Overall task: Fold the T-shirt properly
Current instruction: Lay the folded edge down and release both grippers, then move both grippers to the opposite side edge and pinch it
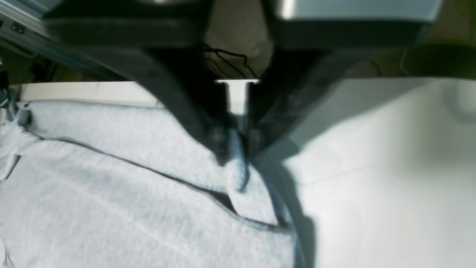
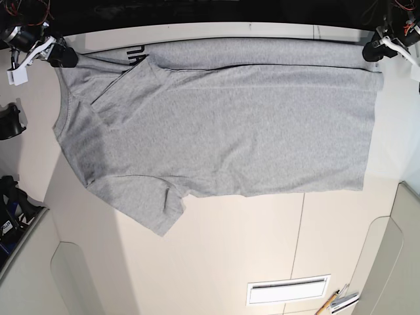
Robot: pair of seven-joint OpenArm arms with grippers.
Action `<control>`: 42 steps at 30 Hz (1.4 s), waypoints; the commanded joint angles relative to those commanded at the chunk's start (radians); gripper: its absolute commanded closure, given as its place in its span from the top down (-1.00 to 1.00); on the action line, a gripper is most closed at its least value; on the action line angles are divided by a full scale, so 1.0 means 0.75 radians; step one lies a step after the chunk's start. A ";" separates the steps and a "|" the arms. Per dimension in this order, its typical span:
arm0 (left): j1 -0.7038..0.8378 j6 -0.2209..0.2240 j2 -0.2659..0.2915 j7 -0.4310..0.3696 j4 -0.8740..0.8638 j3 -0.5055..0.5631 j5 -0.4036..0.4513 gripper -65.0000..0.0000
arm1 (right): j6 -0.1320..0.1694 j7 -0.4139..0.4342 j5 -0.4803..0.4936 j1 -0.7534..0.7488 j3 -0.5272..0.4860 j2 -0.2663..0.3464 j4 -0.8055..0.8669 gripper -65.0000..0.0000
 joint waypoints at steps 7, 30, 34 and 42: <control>0.000 0.000 -0.034 0.000 0.001 -0.060 -0.072 -0.02 | 0.000 0.000 0.006 0.078 0.176 0.001 0.003 -0.27; -0.340 0.000 -0.232 -0.233 -0.007 -0.069 0.148 0.21 | -0.069 0.362 -0.535 0.863 -0.150 0.011 -0.194 0.02; -0.434 0.000 -0.233 -0.306 -0.070 0.056 0.301 0.21 | -0.070 0.476 -0.629 1.069 -0.262 0.011 -0.505 0.02; -0.816 0.000 -0.333 -0.348 -0.553 0.287 0.363 0.21 | -0.063 0.612 -0.749 1.284 -0.282 0.011 -0.973 0.02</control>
